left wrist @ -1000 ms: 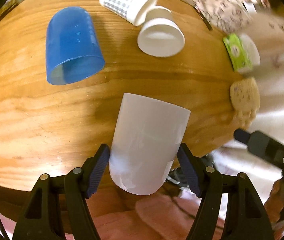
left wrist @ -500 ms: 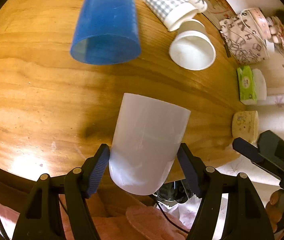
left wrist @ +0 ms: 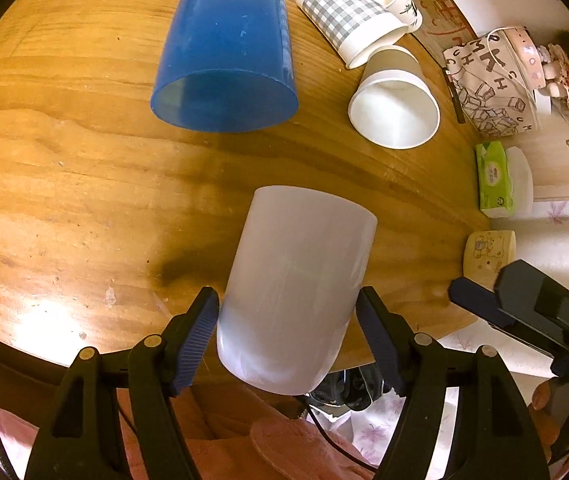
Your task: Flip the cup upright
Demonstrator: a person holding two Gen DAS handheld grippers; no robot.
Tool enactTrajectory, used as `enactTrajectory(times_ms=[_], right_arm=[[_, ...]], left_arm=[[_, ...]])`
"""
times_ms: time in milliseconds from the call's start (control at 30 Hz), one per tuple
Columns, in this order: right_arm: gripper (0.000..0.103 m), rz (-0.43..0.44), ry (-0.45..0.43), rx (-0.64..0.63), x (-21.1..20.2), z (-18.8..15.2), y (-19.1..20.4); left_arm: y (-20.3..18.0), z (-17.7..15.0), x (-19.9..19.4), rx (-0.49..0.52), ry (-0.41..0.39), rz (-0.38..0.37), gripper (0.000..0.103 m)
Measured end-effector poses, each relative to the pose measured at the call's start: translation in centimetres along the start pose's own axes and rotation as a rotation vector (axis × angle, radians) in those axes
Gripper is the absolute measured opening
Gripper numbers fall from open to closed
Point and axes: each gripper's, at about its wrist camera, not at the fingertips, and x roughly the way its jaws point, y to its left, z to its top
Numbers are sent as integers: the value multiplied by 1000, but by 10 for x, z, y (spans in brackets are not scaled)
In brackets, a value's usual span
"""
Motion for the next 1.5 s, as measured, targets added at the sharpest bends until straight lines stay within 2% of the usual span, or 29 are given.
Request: enactTrajectory(times_ms=[133,433,767,1100,1233,1500], right_arm=[[80,11,19,-1,8,3,1],[80,18,59,3,25,9,2],[81,-13,132,9,53,10,0],[81,-52,166,7,70,8,-2],[81,-60,165,0,76,9,1],[80,-92,144,-46,82,7,10]], left_arm=[[1,0,2,5,22,-23,82],[-1,-4,0,55,32,-23,83],[-2,-18,-6,132,5,3,83],[0,-37,-15,182,-18,6,83],[3,-47,-26,185,-67,13,83],[1,-73,-59,223,-287,75,83]])
